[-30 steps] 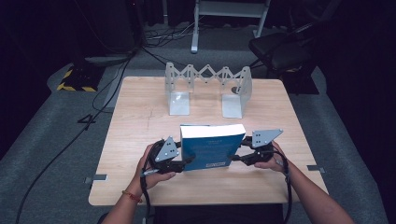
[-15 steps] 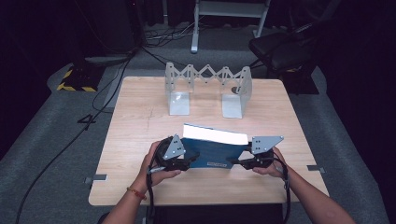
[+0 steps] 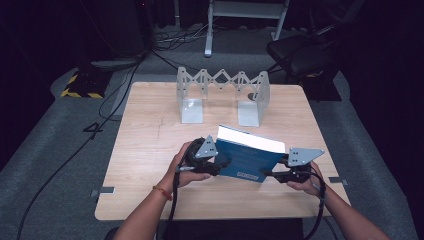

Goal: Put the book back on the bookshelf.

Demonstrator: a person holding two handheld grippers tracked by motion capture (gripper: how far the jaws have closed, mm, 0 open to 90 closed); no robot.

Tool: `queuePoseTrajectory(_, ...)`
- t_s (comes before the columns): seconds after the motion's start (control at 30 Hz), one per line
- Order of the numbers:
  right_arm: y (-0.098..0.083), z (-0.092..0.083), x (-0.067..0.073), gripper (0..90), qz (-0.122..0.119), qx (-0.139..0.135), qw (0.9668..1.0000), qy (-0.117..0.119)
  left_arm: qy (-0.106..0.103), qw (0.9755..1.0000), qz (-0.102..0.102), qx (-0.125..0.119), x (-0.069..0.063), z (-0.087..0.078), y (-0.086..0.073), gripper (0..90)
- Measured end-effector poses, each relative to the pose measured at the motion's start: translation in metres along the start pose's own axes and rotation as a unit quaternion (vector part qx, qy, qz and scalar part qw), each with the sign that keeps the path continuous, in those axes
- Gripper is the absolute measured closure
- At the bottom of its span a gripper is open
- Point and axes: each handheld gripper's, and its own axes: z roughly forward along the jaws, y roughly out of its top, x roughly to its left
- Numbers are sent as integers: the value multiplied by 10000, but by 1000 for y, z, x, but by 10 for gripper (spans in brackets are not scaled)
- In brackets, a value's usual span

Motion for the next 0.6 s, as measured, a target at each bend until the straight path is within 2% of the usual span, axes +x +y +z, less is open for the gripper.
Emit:
queuePoseTrajectory(0.2, -8, -9, -4, 612, 136, -105, 9998, -49, -52, 9996, -154, -241, 2, 9, -2, 343)
queuePoseTrajectory(0.23, -9, -9, -5, 610, 117, -125, 9998, -33, -103, 9992, -235, -308, 1, 9, -5, 342)
queuePoseTrajectory(0.3, -9, -9, -4, 609, 70, -138, 9999, -16, -118, 9993, -219, -296, 2, 9, -5, 344)
queuePoseTrajectory(0.37, -9, -8, -4, 606, 36, -146, 9999, 9, -173, 9991, -291, -260, 1, 7, -8, 349)
queuePoseTrajectory(0.6, -7, -4, -4, 596, 70, -238, 9997, -21, -145, 9993, -312, -169, 2, 7, -13, 382)
